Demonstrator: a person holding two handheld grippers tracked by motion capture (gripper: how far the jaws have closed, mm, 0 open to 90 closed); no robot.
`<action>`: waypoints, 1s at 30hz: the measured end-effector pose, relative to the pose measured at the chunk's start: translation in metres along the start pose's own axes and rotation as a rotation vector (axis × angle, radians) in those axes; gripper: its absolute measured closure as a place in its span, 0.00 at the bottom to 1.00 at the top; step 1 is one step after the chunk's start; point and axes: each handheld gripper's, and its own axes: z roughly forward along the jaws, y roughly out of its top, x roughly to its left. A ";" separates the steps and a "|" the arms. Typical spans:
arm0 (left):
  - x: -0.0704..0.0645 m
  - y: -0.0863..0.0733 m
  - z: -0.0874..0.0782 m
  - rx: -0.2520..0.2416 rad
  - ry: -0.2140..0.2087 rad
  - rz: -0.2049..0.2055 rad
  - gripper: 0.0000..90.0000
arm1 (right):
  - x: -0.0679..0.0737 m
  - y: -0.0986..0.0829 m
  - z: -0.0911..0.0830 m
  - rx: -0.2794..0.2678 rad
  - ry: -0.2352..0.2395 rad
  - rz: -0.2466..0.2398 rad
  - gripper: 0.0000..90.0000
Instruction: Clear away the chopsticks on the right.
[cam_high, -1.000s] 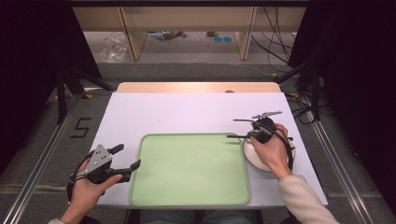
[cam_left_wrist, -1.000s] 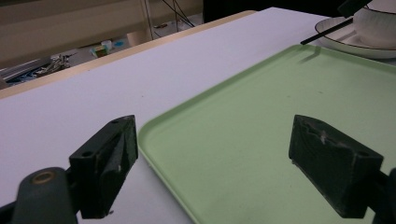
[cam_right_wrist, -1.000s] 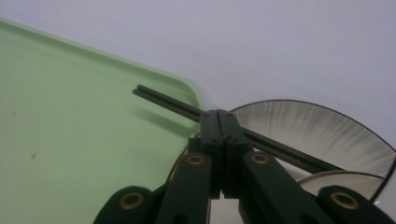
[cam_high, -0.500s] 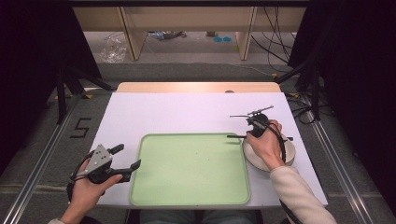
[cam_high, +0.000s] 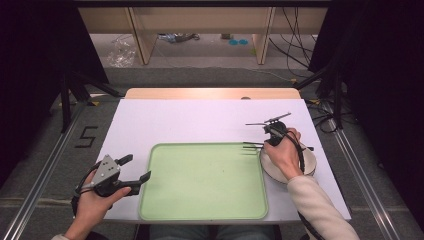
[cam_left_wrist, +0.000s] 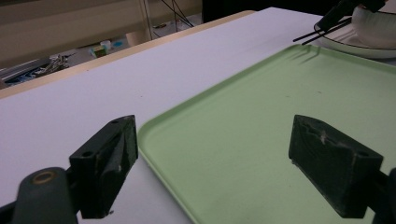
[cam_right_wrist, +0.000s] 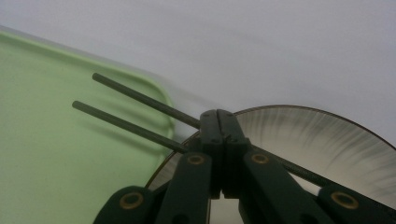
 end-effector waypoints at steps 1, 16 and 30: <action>0.000 0.000 0.000 0.000 0.000 0.000 0.17 | 0.000 0.000 0.000 -0.005 -0.005 -0.005 1.00; 0.000 0.000 0.000 0.003 0.000 0.000 0.17 | 0.004 0.011 -0.014 -0.077 -0.030 -0.264 0.81; 0.000 0.000 0.000 -0.001 0.001 -0.010 0.17 | 0.030 0.039 0.000 0.107 -0.047 -1.071 0.72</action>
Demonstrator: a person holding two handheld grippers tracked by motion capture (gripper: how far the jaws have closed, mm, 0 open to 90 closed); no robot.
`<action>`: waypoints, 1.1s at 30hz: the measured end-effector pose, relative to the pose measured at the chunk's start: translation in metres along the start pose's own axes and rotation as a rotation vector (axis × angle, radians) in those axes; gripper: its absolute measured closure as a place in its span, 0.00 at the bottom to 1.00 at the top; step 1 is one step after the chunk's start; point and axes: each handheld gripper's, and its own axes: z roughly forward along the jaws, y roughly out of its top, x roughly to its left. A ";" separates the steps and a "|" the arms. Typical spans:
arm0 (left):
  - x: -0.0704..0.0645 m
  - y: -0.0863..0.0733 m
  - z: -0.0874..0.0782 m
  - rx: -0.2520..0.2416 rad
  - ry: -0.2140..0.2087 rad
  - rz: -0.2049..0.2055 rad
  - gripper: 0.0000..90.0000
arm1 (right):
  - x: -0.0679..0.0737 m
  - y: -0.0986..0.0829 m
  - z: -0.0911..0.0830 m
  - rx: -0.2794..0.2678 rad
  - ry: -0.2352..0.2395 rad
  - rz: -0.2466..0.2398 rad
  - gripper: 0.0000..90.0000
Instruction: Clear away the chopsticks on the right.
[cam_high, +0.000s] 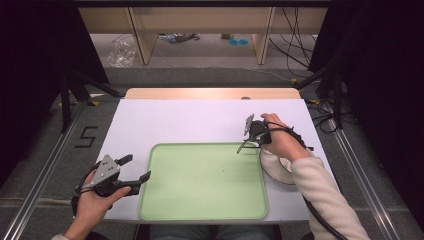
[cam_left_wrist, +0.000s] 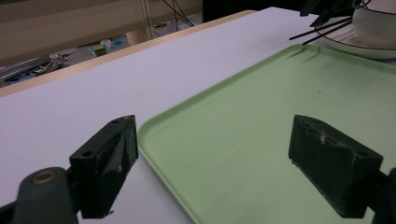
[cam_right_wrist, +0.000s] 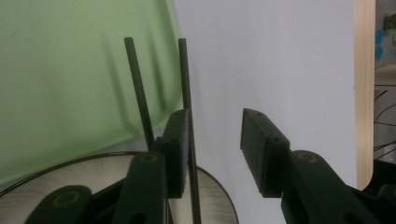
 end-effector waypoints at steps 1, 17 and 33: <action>0.000 0.000 0.000 0.000 0.000 0.000 0.17 | 0.000 0.001 0.001 0.007 0.006 -0.005 0.73; 0.000 0.000 0.000 -0.001 0.000 0.000 0.18 | 0.003 0.010 0.021 0.069 0.059 -0.058 0.81; 0.001 0.000 0.000 -0.001 -0.002 0.008 0.18 | -0.005 0.009 0.016 0.049 -0.008 -0.071 0.97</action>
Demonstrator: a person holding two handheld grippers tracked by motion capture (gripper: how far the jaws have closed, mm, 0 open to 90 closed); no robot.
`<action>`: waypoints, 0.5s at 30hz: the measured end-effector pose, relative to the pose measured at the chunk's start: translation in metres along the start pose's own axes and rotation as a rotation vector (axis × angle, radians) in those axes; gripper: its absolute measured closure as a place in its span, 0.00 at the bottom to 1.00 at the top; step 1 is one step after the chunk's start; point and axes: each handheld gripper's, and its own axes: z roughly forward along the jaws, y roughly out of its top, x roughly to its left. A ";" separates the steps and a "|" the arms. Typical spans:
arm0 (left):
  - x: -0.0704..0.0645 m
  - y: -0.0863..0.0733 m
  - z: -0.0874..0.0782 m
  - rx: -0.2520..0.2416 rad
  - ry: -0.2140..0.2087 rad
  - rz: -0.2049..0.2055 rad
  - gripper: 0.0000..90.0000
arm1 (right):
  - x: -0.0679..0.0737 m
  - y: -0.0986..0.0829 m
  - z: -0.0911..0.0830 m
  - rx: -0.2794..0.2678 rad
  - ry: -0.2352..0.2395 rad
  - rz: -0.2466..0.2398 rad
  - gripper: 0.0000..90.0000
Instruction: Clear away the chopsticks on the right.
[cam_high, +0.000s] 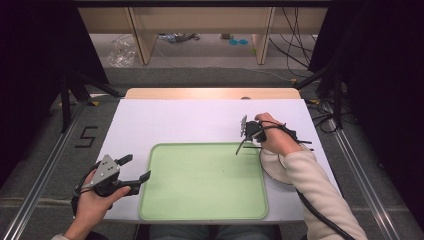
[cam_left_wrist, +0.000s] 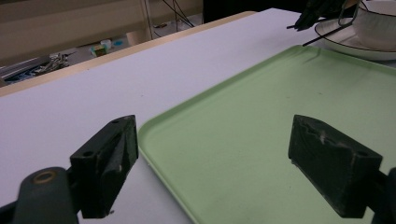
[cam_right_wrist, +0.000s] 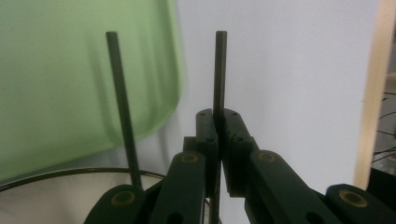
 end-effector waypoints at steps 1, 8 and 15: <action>0.000 0.000 0.000 -0.001 0.000 -0.001 0.18 | -0.003 0.001 -0.006 -0.025 -0.027 0.006 0.98; -0.001 0.000 0.000 -0.002 0.003 -0.011 0.18 | -0.013 0.003 -0.027 -0.097 -0.110 0.030 0.98; 0.000 0.000 0.000 -0.003 0.003 0.001 0.18 | -0.019 0.006 -0.048 -0.198 -0.175 0.084 0.98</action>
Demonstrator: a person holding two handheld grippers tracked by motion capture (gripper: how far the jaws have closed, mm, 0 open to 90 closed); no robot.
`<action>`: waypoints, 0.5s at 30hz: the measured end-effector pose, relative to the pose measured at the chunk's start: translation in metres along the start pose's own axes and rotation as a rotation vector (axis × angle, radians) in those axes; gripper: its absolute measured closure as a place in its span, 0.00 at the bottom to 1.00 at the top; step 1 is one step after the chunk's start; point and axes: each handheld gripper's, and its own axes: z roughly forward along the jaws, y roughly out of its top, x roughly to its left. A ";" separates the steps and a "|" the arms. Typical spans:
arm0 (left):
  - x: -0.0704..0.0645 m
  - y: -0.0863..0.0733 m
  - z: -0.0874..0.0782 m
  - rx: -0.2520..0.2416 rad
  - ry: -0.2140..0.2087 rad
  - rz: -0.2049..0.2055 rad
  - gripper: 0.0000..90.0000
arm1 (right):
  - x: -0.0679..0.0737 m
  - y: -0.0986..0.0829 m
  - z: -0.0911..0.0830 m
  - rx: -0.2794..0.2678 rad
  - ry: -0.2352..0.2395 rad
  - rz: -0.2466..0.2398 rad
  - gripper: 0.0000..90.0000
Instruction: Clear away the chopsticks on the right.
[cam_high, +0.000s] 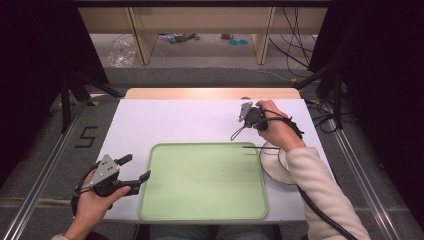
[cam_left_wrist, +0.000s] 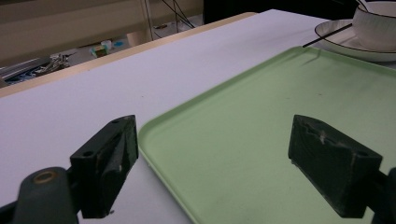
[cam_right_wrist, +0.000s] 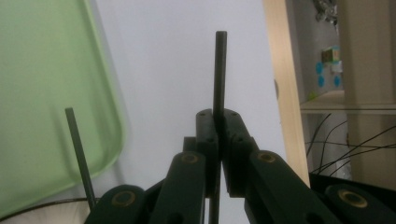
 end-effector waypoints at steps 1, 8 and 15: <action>0.000 0.000 0.000 -0.001 0.000 0.001 0.18 | 0.000 0.000 0.000 0.000 0.000 0.000 0.98; 0.000 0.000 0.000 -0.005 0.000 -0.007 0.18 | -0.004 0.000 -0.016 -0.129 -0.081 0.118 0.98; 0.000 0.000 0.000 0.003 0.004 0.000 0.18 | -0.005 -0.005 -0.036 -0.299 -0.169 0.280 0.98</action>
